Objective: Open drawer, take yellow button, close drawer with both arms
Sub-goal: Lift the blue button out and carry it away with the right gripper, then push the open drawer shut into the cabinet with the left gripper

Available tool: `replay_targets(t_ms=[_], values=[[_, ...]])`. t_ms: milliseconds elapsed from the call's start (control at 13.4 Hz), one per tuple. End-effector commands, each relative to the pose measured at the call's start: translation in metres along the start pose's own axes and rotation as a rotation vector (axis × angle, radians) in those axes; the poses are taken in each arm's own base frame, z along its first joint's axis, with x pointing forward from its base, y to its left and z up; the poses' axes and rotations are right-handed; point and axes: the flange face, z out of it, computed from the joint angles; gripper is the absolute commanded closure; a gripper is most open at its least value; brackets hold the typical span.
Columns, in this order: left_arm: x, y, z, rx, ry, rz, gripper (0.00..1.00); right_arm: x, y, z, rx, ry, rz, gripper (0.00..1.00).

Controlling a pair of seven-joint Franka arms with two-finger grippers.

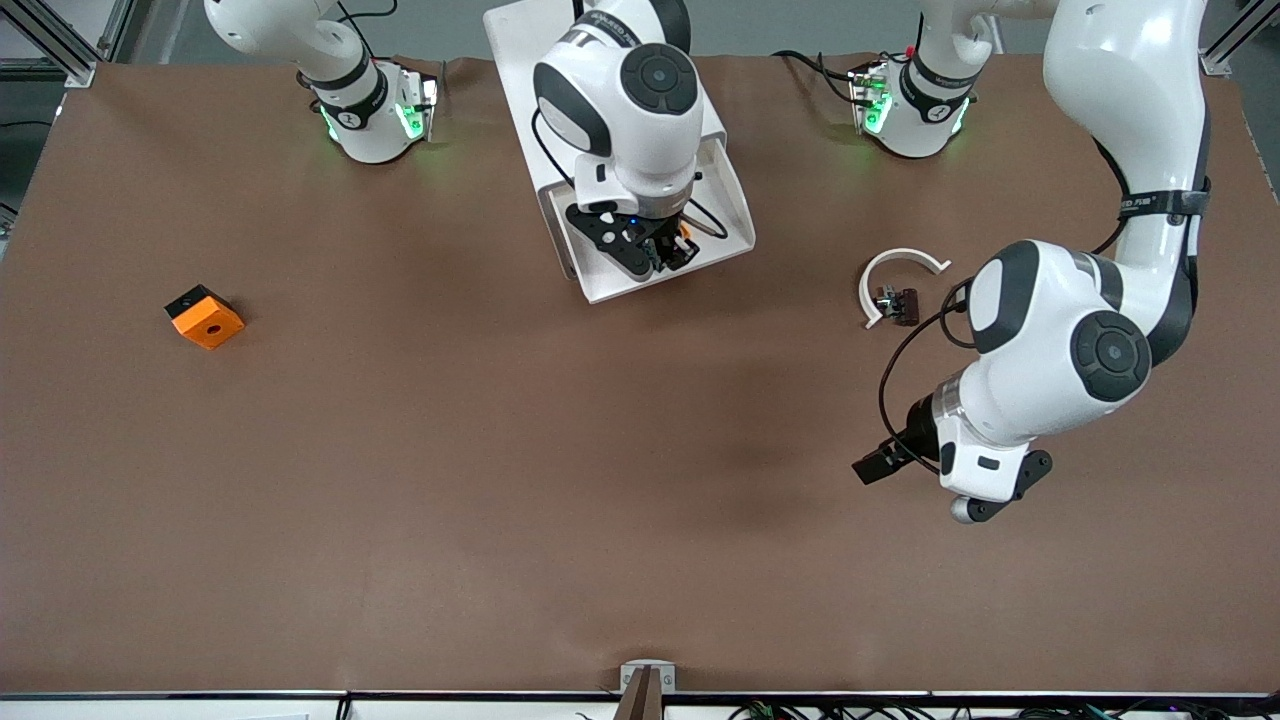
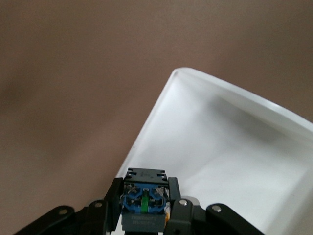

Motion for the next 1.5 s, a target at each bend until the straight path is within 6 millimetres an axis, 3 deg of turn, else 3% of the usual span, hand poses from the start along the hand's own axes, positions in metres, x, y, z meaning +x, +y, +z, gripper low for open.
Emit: replay_targets(t_ms=[0, 150, 299, 524, 673, 823, 972, 1197, 1421], values=[[-0.021, -0.013, -0.005, 0.012, 0.072, 0.046, 0.00, 0.043, -0.005, -0.052, 0.036, -0.041, 0.013, 1.00], [-0.023, -0.013, -0.005, 0.010, 0.076, 0.049, 0.00, 0.089, 0.003, -0.067, 0.028, -0.039, -0.073, 1.00], [-0.024, -0.012, -0.005, 0.010, 0.076, 0.047, 0.00, 0.159, 0.019, -0.089, 0.065, -0.035, -0.137, 1.00], [-0.031, -0.005, -0.007, 0.006, 0.078, 0.065, 0.00, 0.269, 0.051, -0.078, 0.040, -0.034, -0.287, 1.00], [-0.046, 0.007, -0.009, 0.003, 0.075, 0.089, 0.00, 0.331, 0.076, -0.069, 0.033, -0.028, -0.374, 1.00], [-0.060, 0.007, 0.003, 0.020, 0.051, 0.096, 0.00, 0.408, 0.110, -0.034, 0.014, -0.005, -0.477, 1.00], [-0.084, 0.014, 0.020, 0.051, 0.010, 0.115, 0.00, 0.469, 0.145, 0.011, 0.031, 0.030, -0.557, 1.00], [-0.121, 0.024, 0.030, 0.144, -0.009, 0.145, 0.00, 0.526, 0.179, 0.053, 0.008, 0.047, -0.633, 1.00], [-0.155, 0.039, 0.035, 0.190, -0.037, 0.158, 0.00, 0.576, 0.221, 0.079, -0.027, 0.059, -0.650, 1.00]])
